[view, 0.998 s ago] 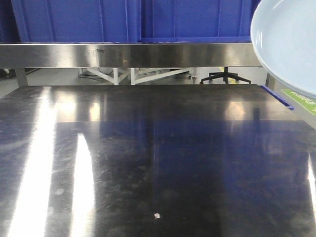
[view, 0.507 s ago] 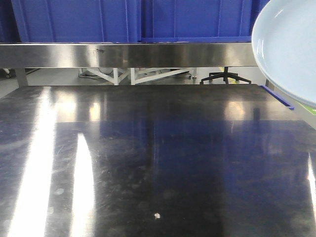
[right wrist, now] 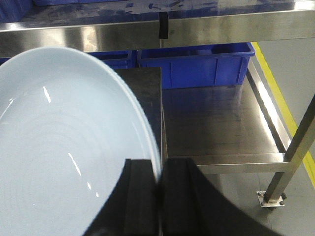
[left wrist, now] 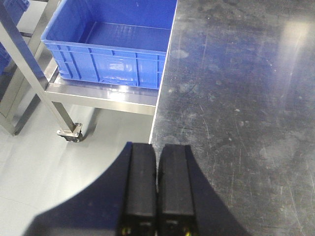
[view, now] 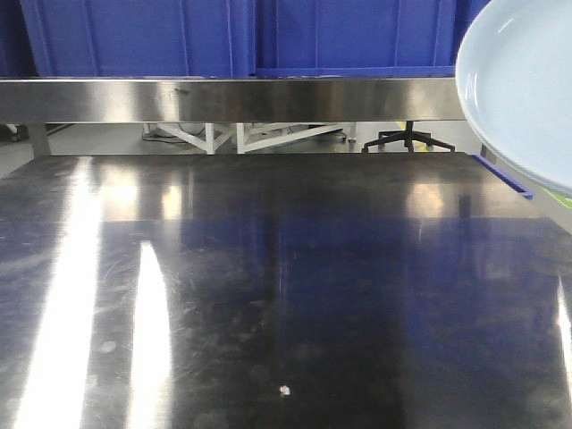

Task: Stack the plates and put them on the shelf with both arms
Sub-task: 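Hold the plate stack raised beside the right arm, then drive the base away from the table holding the plates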

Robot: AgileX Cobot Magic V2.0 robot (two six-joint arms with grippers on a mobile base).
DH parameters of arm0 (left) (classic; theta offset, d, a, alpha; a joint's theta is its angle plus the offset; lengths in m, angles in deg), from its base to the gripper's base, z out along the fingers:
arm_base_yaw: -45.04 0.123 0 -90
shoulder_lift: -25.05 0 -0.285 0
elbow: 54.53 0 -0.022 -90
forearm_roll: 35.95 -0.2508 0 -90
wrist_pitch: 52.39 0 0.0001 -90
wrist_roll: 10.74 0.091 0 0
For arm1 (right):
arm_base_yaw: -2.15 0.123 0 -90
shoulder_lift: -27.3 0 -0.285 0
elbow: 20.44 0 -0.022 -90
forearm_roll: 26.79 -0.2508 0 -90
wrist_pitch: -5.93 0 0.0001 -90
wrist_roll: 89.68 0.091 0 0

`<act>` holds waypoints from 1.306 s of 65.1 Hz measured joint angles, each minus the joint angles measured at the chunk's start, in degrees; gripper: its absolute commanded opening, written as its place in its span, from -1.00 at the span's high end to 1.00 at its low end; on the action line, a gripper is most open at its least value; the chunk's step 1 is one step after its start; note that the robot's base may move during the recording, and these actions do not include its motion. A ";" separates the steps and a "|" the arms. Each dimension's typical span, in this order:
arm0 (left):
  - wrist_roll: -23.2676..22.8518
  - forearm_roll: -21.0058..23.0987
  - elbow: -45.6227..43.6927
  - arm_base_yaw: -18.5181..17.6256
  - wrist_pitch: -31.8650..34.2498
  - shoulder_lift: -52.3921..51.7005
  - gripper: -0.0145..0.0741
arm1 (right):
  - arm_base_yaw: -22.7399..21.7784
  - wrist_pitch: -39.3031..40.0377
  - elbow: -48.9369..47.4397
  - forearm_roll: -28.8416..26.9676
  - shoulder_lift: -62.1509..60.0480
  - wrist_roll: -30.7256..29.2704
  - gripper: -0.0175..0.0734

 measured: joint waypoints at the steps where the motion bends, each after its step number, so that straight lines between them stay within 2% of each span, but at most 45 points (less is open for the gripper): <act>1: 0.00 0.00 0.00 0.00 0.00 0.00 0.49 | 0.00 0.00 0.00 0.00 0.00 0.00 0.49; 85: 0.00 0.00 0.00 0.00 0.00 0.00 0.49 | 0.00 0.00 0.00 0.00 0.00 0.00 0.49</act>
